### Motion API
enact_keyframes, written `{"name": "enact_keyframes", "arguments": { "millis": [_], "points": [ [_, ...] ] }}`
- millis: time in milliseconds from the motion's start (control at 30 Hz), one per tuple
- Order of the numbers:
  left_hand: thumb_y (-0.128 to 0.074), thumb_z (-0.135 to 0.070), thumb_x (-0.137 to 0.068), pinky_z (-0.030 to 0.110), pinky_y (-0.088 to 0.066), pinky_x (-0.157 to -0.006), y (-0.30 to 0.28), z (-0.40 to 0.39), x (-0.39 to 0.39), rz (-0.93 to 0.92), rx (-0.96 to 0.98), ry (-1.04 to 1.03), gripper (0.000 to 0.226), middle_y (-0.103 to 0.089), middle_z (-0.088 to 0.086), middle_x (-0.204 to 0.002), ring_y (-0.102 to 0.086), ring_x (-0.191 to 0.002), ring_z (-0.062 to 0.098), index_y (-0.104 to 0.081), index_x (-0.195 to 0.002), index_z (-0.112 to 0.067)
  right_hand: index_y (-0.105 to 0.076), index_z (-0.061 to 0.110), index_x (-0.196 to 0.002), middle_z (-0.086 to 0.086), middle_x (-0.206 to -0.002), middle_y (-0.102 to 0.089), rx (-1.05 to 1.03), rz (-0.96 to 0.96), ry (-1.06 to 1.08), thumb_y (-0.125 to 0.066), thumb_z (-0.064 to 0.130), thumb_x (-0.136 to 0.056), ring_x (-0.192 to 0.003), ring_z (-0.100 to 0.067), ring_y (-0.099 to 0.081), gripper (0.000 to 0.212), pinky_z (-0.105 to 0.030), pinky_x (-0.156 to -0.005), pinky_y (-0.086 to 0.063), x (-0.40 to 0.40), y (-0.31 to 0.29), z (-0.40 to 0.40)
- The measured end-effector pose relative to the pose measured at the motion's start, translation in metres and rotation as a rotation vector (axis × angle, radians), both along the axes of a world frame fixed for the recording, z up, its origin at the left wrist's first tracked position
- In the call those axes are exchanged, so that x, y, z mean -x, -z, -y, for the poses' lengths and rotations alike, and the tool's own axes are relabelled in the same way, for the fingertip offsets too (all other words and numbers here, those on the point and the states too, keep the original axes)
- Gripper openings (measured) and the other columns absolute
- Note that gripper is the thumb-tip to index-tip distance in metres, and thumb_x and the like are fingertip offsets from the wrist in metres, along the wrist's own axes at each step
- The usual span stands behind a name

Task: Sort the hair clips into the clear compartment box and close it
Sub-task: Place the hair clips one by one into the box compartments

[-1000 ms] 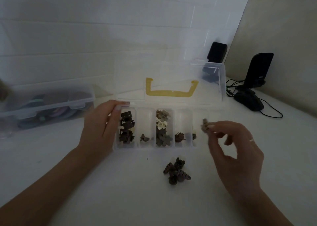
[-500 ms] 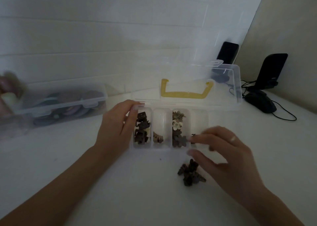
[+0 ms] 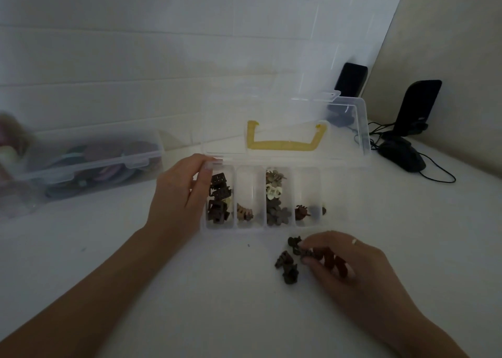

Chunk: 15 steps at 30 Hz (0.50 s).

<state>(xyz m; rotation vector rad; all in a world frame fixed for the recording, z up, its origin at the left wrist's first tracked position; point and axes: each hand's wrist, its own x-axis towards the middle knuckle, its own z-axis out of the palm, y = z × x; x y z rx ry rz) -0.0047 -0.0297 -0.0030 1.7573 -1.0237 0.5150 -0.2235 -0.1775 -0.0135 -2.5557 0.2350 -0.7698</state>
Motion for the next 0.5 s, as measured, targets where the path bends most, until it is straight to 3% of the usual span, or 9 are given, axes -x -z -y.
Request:
{"name": "enact_keyframes", "arguments": {
  "millis": [100, 200, 333, 433, 500],
  "points": [
    [-0.035, -0.025, -0.095, 0.001, -0.035, -0.071, 0.000, 0.000, 0.001, -0.002, 0.003, 0.003, 0.036, -0.064, -0.003, -0.086, -0.054, -0.078, 0.001, -0.066, -0.096, -0.006, -0.066, 0.032, -0.084, 0.011, -0.079, -0.069, -0.329, 0.152, -0.039, -0.074, 0.014, -0.076, -0.065, -0.010, -0.063, 0.022, -0.016, -0.059, -0.049, -0.012, -0.012, -0.005],
    [-0.037, -0.021, -0.095, 0.001, -0.035, -0.070, -0.001, 0.000, 0.001, 0.000, -0.007, -0.004, 0.033, -0.064, -0.001, -0.084, -0.053, -0.077, 0.002, -0.066, -0.096, -0.004, -0.071, 0.024, -0.090, 0.007, -0.080, -0.070, -0.441, 0.217, -0.097, -0.069, 0.004, -0.079, -0.069, -0.013, -0.064, 0.023, -0.022, -0.062, -0.054, -0.033, -0.026, -0.007],
    [-0.036, -0.024, -0.095, 0.001, -0.035, -0.070, -0.002, -0.002, 0.002, 0.009, -0.006, 0.005, 0.037, -0.065, 0.000, -0.084, -0.054, -0.077, 0.001, -0.066, -0.095, -0.003, -0.071, 0.022, -0.097, 0.011, -0.090, -0.071, -0.393, 0.312, -0.121, -0.065, -0.002, -0.082, -0.079, -0.006, -0.066, 0.029, -0.016, -0.068, -0.053, -0.056, -0.027, -0.017],
    [-0.036, -0.026, -0.095, 0.001, -0.034, -0.070, -0.002, -0.001, 0.001, 0.001, -0.004, 0.001, 0.036, -0.060, -0.006, -0.080, -0.052, -0.077, -0.013, -0.066, -0.094, -0.006, -0.071, 0.019, -0.099, 0.013, -0.090, -0.071, -0.223, 0.386, -0.106, -0.065, -0.003, -0.081, -0.085, -0.001, -0.065, 0.029, -0.014, -0.073, -0.051, -0.060, -0.015, -0.022],
    [-0.036, -0.026, -0.094, 0.001, -0.034, -0.070, -0.001, 0.000, 0.001, 0.001, 0.001, 0.000, 0.036, -0.059, -0.007, -0.080, -0.051, -0.075, -0.009, -0.066, -0.094, -0.006, -0.072, 0.017, -0.099, 0.008, -0.091, -0.069, -0.151, 0.403, -0.091, -0.065, -0.002, -0.080, -0.086, -0.001, -0.064, 0.028, -0.015, -0.074, -0.051, -0.059, -0.008, -0.022]
  ]
}}
